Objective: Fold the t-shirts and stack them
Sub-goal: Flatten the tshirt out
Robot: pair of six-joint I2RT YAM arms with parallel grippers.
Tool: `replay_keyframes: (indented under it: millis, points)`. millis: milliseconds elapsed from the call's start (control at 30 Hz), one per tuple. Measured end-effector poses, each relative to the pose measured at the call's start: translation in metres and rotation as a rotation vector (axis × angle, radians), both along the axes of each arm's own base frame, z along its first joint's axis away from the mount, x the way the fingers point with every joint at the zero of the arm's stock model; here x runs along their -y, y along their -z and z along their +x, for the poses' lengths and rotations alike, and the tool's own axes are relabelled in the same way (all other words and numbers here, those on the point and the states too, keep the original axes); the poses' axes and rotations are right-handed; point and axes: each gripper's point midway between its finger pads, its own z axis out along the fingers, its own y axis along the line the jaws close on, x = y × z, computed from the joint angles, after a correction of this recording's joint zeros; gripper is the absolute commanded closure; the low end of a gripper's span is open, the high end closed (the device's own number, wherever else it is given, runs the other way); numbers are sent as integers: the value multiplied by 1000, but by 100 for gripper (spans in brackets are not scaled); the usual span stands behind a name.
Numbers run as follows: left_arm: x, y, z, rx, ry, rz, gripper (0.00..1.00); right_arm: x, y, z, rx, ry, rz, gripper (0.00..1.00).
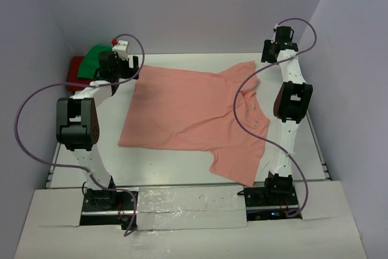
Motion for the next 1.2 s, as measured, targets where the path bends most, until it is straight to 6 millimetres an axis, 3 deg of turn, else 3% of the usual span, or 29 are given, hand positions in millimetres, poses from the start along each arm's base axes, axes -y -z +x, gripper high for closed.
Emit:
replay_keyframes:
  millis: [100,433,633,900,1100,1133,1200]
  points:
    - [-3,-11,-6,17,-6,-4,1,2,0,8,29,-10,89,40]
    - [-3,-30,-19,44,-11,-21,1,-38,17,29,73,-82,427,42]
    - [-3,-29,-22,41,-11,-22,1,-44,39,27,32,-48,542,46]
    - [-2,-29,-24,39,-6,-24,1,-49,40,24,17,-33,624,62]
    - [-1,-35,-29,48,-3,-26,1,-60,44,22,4,-48,667,61]
    - [-1,-36,-30,52,-2,-26,1,-61,44,22,3,-50,669,64]
    - [-1,-38,-33,55,0,-27,1,-63,44,22,2,-59,672,88]
